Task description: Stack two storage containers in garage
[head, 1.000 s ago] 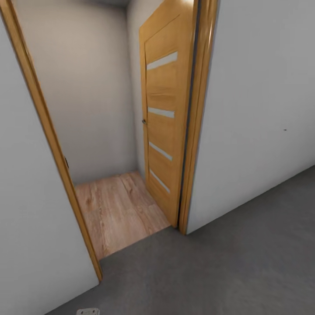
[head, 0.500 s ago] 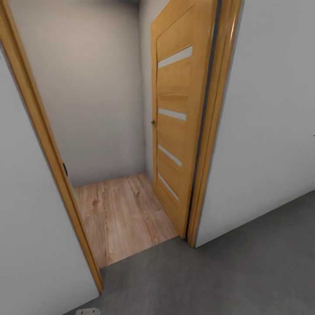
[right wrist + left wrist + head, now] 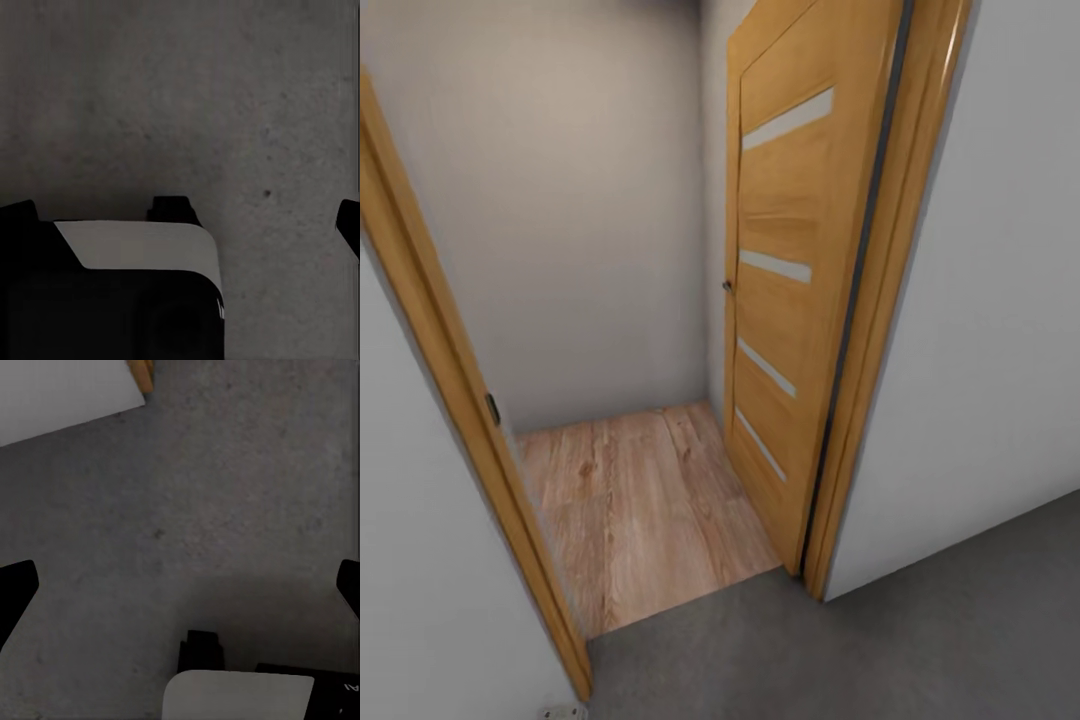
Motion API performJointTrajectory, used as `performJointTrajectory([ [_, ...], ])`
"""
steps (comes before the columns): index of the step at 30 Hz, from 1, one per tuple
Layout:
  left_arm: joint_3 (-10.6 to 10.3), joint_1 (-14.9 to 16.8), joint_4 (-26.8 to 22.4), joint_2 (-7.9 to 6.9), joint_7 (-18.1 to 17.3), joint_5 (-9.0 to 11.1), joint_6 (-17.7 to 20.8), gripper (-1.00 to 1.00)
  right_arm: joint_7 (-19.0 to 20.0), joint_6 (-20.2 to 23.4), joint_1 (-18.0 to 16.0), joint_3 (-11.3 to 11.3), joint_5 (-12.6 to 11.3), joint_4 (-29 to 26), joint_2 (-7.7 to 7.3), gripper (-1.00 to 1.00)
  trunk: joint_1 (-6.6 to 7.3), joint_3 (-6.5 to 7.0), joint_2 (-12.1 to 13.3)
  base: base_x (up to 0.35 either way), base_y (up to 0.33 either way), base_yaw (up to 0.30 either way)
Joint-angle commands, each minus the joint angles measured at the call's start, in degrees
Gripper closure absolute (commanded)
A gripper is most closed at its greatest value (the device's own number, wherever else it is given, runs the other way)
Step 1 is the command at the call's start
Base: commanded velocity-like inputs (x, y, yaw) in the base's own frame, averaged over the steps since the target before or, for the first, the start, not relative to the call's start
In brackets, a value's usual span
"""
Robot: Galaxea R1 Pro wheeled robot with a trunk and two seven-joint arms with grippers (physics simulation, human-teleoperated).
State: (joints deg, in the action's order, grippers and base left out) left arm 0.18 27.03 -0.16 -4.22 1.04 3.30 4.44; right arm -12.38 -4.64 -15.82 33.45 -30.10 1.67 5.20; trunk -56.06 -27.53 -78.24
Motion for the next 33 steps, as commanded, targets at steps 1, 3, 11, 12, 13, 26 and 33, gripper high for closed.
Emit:
performJointTrajectory([
  [1, -0.01, 0.04, -0.02, 0.0, 0.1, 0.33, 0.22, -1.0, -0.03, -0.34, -0.07, 0.48, -0.58, 0.18, 0.05, -1.0, -0.03, -0.06, -0.03, 0.304, -0.082, 0.002],
  [3, -0.01, 0.04, -0.02, 0.0, 0.1, 0.34, 0.22, -1.0, -0.02, -0.31, -0.05, 0.48, -0.58, 0.18, 0.05, -1.0, -0.03, -0.06, -0.03, 0.304, -0.082, 0.001],
  [11, -0.01, 0.04, -0.02, 0.0, 0.1, 0.35, 0.22, -1.0, -0.06, -0.29, -0.05, 0.48, -0.58, 0.18, 0.07, -1.0, -0.03, -0.06, -0.03, 0.304, -0.082, 0.0],
  [12, -0.01, 0.04, -0.02, 0.0, 0.1, 0.35, 0.22, -1.0, -0.07, -0.29, -0.05, 0.48, -0.58, 0.18, 0.07, -1.0, -0.03, -0.06, -0.03, 0.304, -0.082, 0.0],
  [13, -0.01, 0.04, -0.02, 0.0, 0.1, 0.35, 0.22, -1.0, -0.08, -0.29, -0.03, 0.48, -0.58, 0.18, 0.08, -1.0, -0.03, -0.06, -0.03, 0.304, -0.082, 0.0],
  [26, -0.01, 0.04, -0.02, 0.0, 0.12, 0.33, 0.22, -1.0, -0.1, -0.29, -0.06, 0.48, -0.58, 0.18, 0.08, -1.0, -0.03, -0.06, -0.03, 0.304, -0.082, 0.0],
  [33, -0.01, 0.04, -0.02, 0.0, 0.11, 0.34, 0.22, -1.0, -0.03, -0.35, -0.05, 0.48, -0.58, 0.18, 0.01, -1.0, -0.03, -0.06, -0.03, 0.304, -0.082, 0.117],
])
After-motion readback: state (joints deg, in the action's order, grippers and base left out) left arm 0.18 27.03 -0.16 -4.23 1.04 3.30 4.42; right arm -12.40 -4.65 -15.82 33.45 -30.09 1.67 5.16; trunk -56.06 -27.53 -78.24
